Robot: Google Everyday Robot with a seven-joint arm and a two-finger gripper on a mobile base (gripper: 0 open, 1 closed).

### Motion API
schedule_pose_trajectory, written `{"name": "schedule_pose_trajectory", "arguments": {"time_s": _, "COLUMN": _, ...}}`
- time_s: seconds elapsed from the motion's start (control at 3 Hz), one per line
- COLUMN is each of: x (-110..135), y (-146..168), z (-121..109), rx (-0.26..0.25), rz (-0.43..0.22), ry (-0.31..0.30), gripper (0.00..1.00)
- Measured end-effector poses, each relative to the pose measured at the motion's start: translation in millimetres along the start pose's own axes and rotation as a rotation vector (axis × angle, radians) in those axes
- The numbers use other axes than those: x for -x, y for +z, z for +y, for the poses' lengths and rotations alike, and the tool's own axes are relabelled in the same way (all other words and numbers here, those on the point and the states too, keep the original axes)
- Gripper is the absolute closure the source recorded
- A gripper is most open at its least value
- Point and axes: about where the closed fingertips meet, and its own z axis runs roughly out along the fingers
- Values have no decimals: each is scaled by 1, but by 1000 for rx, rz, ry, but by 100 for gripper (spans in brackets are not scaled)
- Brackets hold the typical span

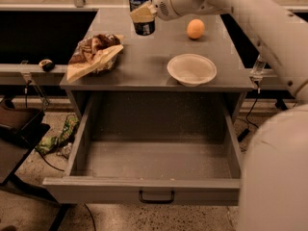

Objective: Pick pepsi can from top drawer and place on counter

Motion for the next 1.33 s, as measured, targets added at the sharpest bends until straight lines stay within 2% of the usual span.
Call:
{"name": "schedule_pose_trajectory", "arguments": {"time_s": 0.33, "x": -9, "y": 21, "z": -25, "rx": -27, "rz": -11, "ry": 40, "gripper": 100}}
{"name": "schedule_pose_trajectory", "arguments": {"time_s": 0.67, "x": -27, "y": 41, "z": -42, "rx": -67, "rz": 25, "ry": 71, "gripper": 100}}
{"name": "schedule_pose_trajectory", "arguments": {"time_s": 1.0, "x": -45, "y": 48, "z": -54, "rx": -123, "rz": 54, "ry": 109, "gripper": 100}}
{"name": "schedule_pose_trajectory", "arguments": {"time_s": 1.33, "x": -71, "y": 54, "z": -58, "rx": -165, "rz": 52, "ry": 172, "gripper": 100}}
